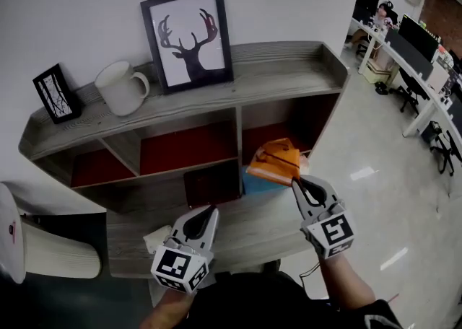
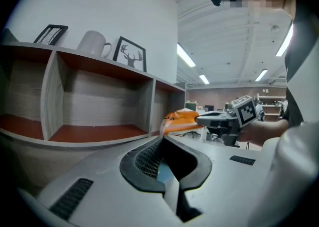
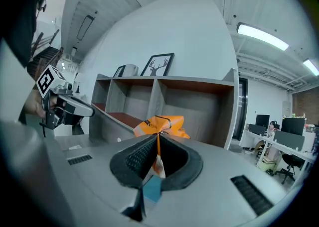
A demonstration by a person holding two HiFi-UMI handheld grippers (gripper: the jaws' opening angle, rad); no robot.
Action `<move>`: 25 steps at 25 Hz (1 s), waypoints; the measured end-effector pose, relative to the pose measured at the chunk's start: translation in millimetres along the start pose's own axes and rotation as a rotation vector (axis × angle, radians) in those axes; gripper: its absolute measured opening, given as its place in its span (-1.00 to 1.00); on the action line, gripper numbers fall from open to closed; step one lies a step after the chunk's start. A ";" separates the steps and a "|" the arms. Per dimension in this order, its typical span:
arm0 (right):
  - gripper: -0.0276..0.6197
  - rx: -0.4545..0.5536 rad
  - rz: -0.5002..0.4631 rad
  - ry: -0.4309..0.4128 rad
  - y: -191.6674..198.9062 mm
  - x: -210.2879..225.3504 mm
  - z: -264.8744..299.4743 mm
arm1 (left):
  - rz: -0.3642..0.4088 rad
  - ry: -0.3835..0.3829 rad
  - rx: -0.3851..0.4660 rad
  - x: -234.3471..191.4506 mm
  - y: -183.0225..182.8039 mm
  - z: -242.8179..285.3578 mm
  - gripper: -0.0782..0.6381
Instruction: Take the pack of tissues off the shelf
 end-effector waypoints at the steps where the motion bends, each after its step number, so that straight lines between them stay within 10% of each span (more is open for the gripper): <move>1: -0.84 -0.004 0.000 0.008 -1.2 -8.3 -1.7 | -0.001 0.008 0.004 -4.3 1.8 -6.2 -0.75; 25: -0.85 -0.153 0.035 -0.154 31.4 -170.9 49.2 | -0.070 0.013 -0.007 -58.5 49.2 -95.2 -0.75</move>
Point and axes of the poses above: the fingertips, and each gripper's own axes: z forward along the fingers, x to its right, y out of its underside, the point moved 7 cm from there along -z, backward along the fingers, and after that the axes turned 7 degrees about z, right-handed, at the moved point
